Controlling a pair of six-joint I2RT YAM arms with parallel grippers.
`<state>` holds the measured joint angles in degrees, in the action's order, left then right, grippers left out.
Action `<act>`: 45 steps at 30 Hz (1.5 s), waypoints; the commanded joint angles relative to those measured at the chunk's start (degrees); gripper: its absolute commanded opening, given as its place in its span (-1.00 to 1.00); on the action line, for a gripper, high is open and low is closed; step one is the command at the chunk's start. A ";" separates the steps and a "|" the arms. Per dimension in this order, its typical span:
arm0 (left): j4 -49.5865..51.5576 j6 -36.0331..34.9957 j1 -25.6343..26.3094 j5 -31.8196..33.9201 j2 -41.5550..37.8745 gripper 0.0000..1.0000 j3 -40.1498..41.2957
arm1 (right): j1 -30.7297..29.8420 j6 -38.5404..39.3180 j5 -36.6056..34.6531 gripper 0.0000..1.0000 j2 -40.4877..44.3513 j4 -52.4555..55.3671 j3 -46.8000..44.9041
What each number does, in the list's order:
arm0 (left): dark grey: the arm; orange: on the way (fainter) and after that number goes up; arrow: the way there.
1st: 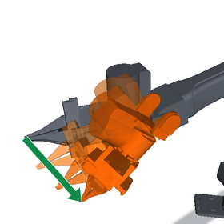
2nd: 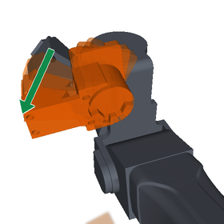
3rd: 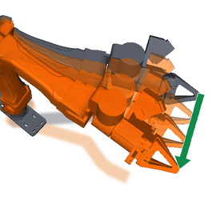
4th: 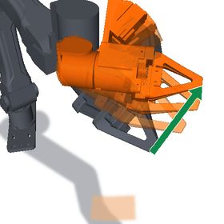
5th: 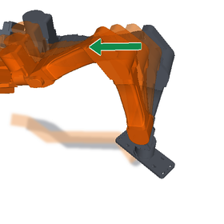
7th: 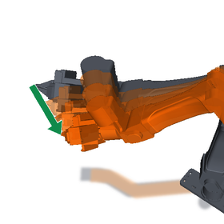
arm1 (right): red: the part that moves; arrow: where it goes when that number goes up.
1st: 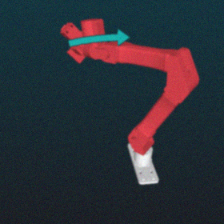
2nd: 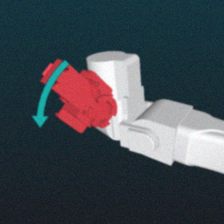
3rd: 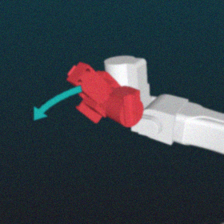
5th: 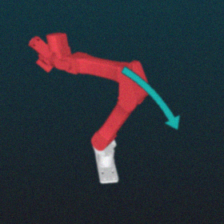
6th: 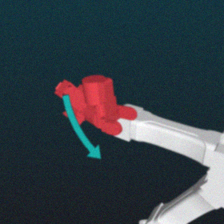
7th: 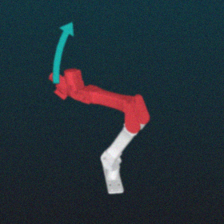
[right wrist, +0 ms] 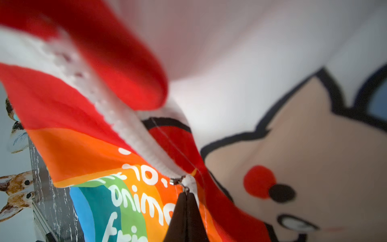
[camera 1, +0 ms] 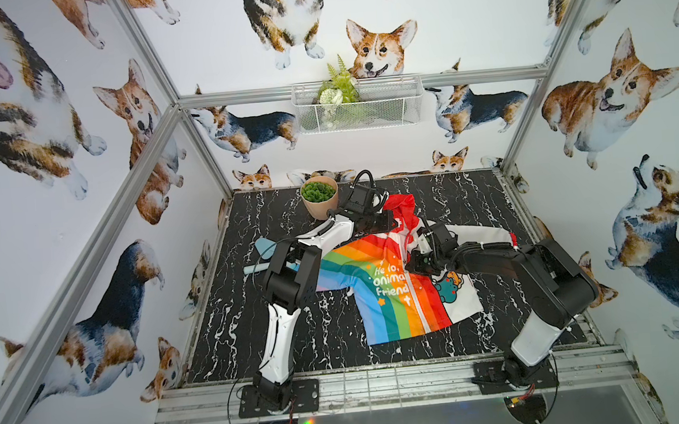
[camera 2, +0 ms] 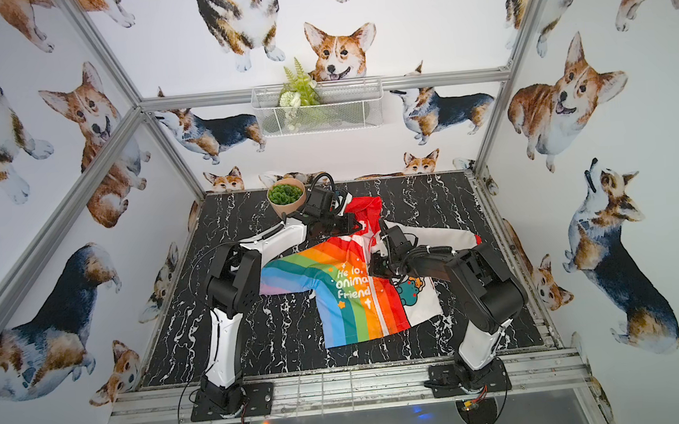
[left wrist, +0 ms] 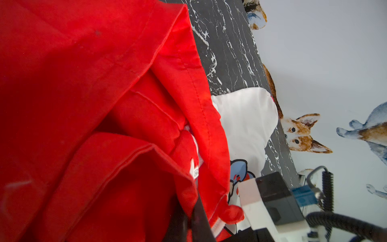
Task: Unzip the jacket
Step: Unzip the zipper on the jacket.
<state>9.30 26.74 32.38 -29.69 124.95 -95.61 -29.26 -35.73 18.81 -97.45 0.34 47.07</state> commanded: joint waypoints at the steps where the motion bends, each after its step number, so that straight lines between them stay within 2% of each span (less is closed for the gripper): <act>1: -0.95 -0.58 -0.10 0.16 0.02 -1.00 -0.61 | -0.10 -0.03 0.66 -1.00 1.18 1.16 -1.41; 21: 0.61 -1.25 -0.39 0.25 1.86 -1.00 -2.38 | -1.20 -0.13 0.71 -1.00 7.22 2.37 -7.94; 45: 6.71 -4.24 -0.39 0.96 5.87 -1.00 -10.12 | -3.79 0.05 0.29 -1.00 16.59 7.67 -12.96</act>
<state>15.75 23.68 32.16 -29.43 130.08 -104.12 -32.62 -35.68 19.18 -81.49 5.54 34.57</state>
